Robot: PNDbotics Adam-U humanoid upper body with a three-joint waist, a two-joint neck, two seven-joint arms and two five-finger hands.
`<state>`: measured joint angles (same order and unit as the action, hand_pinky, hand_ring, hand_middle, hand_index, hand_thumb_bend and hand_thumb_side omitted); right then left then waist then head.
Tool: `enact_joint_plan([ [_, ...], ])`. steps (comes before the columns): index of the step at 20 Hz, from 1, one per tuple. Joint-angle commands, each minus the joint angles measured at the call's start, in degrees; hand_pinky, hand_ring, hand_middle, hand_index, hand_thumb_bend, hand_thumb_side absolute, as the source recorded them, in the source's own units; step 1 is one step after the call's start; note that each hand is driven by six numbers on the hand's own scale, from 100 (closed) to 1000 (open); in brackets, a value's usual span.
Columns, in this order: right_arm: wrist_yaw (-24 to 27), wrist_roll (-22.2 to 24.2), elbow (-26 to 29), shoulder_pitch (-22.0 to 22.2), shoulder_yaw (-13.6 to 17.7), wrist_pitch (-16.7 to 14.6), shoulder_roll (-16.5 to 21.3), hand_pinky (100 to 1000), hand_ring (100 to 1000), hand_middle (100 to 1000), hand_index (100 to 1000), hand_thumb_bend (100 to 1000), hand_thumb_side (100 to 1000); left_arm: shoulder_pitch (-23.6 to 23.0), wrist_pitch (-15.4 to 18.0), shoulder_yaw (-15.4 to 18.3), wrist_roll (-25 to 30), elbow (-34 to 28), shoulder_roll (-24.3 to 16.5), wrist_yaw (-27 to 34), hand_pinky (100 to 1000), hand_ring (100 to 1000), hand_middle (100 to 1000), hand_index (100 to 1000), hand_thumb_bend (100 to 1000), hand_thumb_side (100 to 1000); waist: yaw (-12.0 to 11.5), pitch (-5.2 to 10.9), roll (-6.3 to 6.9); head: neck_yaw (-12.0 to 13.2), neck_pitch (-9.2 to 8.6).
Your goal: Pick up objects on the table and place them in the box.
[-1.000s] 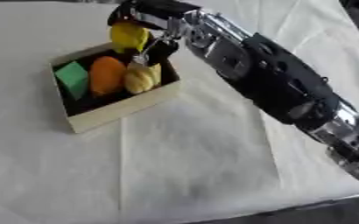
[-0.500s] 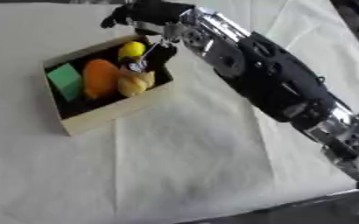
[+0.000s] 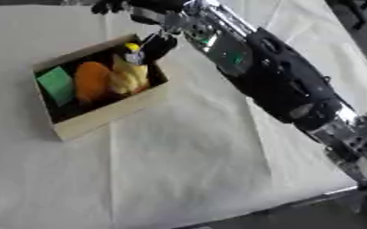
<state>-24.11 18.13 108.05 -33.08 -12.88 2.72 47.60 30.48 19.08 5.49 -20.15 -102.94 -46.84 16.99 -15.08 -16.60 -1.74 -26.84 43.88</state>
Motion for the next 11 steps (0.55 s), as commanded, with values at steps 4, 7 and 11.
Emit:
enact_joint_plan([
  [4,12.55,-13.46,6.47,7.52,8.33,-4.75,4.31,870,816,799,877,100,340,-3.49,-0.22,1.66,-0.19,-3.11,0.17,-2.37,805,760,705,846,107,491,2.08,2.32,1.0,2.65,0.24],
  [7,18.1,-19.63,6.53,12.62,11.67,-11.59,3.18,886,805,803,870,100,537,-5.31,-0.56,2.13,-0.55,-4.34,1.79,-3.7,805,759,705,846,102,504,3.17,2.59,1.58,4.08,0.24],
  [11,24.61,-24.66,6.54,18.16,15.79,-19.14,0.67,899,802,807,866,100,623,-7.58,-1.26,3.09,-1.28,-5.43,4.28,-4.87,806,758,704,845,100,518,4.28,3.01,2.24,6.41,0.24],
])
